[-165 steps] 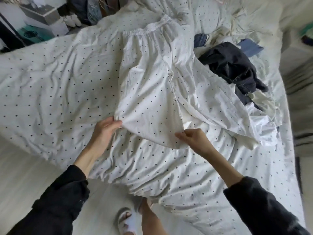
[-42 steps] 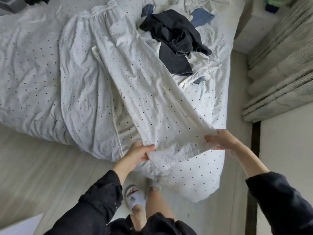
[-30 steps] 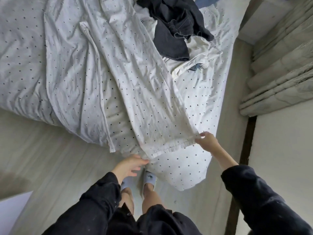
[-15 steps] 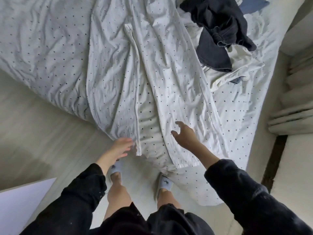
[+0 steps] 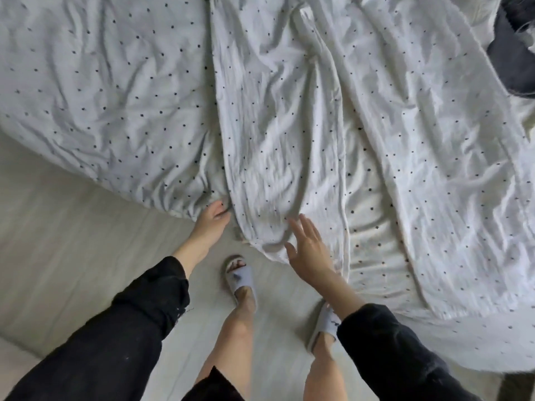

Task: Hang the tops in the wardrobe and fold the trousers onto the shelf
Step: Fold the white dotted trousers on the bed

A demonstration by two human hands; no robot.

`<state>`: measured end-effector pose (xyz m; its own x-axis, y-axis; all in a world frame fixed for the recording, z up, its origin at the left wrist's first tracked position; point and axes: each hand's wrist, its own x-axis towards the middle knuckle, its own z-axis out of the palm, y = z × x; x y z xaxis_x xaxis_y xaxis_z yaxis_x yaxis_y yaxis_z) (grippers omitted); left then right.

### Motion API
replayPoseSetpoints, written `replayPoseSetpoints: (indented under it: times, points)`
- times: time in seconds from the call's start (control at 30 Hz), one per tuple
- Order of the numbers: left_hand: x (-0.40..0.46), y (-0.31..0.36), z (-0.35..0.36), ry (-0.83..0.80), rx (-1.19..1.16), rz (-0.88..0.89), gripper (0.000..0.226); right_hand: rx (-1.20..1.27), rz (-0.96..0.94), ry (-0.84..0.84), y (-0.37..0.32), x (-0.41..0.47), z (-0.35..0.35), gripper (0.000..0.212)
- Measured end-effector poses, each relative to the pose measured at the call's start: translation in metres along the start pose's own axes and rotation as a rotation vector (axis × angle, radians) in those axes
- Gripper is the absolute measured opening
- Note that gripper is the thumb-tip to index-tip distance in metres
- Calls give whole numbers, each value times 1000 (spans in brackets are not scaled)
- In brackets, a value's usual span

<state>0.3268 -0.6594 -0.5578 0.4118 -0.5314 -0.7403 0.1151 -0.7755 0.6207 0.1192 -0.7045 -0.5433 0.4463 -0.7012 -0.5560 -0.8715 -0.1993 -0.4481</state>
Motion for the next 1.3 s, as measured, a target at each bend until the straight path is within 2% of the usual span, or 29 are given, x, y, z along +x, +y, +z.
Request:
replayPoseSetpoints:
  times: [0.1, 0.23, 0.4, 0.53, 0.67, 0.83, 1.07, 1.23, 1.3]
  points:
    - [30, -1, 2, -69, -15, -6, 45, -29, 39, 28, -1, 10, 14, 56]
    - [39, -17, 13, -94, 30, -30, 13, -12, 93, 3, 10, 3, 24, 54]
    - [4, -32, 13, -180, 32, -90, 11, 100, 152, 33, 7, -15, 38, 56]
    - [-34, -25, 18, -230, -61, -185, 10, 188, 181, 49, -8, -37, 56, 55]
    - [-65, -6, 36, -293, -141, -189, 10, 301, 216, 205, -21, -71, 71, 50]
    - [-103, 25, 68, -351, -180, -128, 10, 395, 301, 343, -20, -97, 69, 60]
    - [-135, 78, 113, -429, -200, -69, 11, 430, 444, 681, -1, -99, 29, 21]
    - [-144, 114, 145, -457, -153, -16, 16, 381, 498, 779, 50, -118, -8, 21]
    - [-145, 129, 162, -462, -160, 11, 10, 334, 544, 783, 76, -127, -28, 23]
